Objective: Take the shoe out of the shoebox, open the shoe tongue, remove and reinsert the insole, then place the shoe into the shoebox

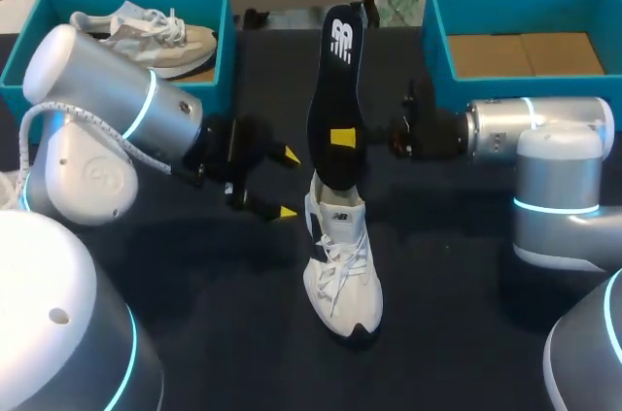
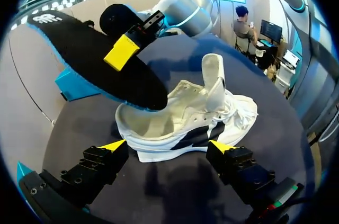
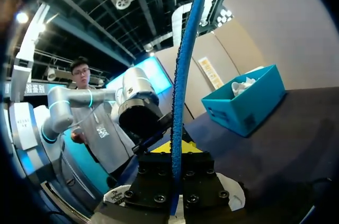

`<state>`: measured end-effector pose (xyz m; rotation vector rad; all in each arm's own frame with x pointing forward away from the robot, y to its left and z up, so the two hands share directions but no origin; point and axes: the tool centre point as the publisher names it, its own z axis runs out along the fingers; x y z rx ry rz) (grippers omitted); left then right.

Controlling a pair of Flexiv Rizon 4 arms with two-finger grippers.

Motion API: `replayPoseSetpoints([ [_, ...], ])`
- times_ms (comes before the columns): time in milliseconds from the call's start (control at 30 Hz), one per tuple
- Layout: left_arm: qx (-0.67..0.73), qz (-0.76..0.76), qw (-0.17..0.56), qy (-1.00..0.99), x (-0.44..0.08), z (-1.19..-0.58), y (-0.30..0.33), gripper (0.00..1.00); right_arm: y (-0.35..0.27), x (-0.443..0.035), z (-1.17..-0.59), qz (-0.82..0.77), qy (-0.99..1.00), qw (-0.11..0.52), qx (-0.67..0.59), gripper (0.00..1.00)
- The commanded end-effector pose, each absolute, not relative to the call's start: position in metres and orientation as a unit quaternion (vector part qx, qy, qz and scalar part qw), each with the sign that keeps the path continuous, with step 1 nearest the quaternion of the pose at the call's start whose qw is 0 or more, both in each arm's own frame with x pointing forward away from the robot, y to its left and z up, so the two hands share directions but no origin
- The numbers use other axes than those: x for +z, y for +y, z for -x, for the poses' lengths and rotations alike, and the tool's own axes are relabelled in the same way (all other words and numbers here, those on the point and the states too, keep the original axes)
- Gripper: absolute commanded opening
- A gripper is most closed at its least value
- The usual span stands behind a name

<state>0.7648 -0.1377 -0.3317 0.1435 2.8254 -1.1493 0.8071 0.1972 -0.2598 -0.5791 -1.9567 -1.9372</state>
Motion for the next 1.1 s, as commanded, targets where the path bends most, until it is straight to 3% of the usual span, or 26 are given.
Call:
replayPoseSetpoints([
  [33,-0.365,-0.038,0.033,0.930,-0.334,-0.769,-0.141,1.00,0.198,-0.262,-0.806,0.196,-0.686,0.165,-0.680,0.00],
  [467,-0.379,0.020,0.002,0.925,-0.357,-0.771,-0.137,1.00,0.199,-0.281,-0.808,0.158,-0.687,0.153,-0.692,0.00],
  [1100,-0.366,-0.027,-0.001,0.930,-0.356,-0.771,-0.157,1.00,0.203,-0.296,-0.804,0.136,-0.689,0.165,-0.693,0.00],
])
